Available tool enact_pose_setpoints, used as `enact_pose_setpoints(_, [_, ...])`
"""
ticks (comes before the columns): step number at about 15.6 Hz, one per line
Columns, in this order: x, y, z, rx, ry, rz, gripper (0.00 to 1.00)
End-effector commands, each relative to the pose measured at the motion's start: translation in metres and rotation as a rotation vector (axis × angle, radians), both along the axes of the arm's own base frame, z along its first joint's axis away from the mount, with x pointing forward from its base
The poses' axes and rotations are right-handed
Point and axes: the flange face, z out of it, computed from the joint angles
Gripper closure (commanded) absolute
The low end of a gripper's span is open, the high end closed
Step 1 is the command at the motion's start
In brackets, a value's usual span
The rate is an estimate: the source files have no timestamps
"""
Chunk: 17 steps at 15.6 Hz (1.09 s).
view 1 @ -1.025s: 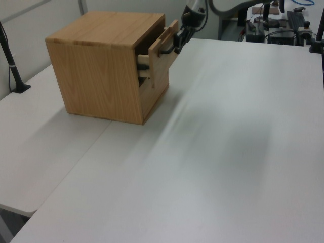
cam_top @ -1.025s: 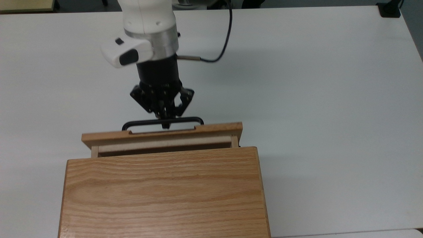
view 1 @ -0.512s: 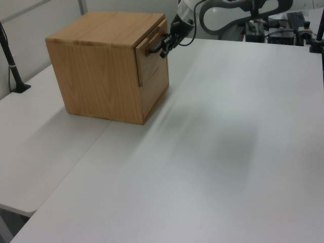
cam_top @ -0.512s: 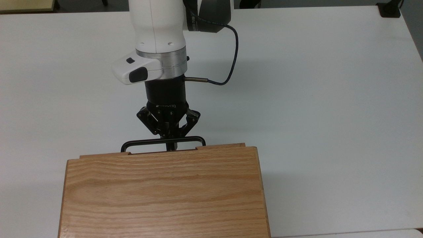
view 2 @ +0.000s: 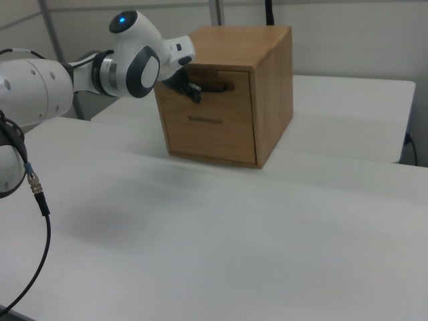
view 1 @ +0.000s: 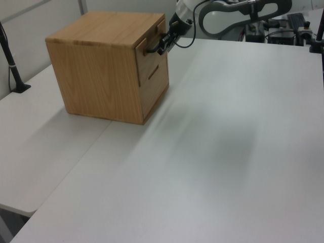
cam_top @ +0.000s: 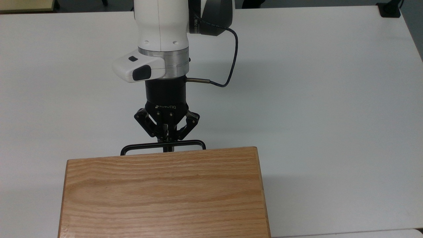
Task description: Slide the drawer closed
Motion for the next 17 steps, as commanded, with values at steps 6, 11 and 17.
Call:
enact_pose_setpoints(6, [-0.096, -0.002, 0.031, 0.039, 0.501, 0.086, 0.47])
enact_pose_setpoints(11, [-0.164, -0.005, 0.062, 0.043, 0.638, 0.094, 0.0])
enact_pose_setpoints(17, [-0.2, -0.016, 0.094, -0.008, 0.685, 0.085, 0.0])
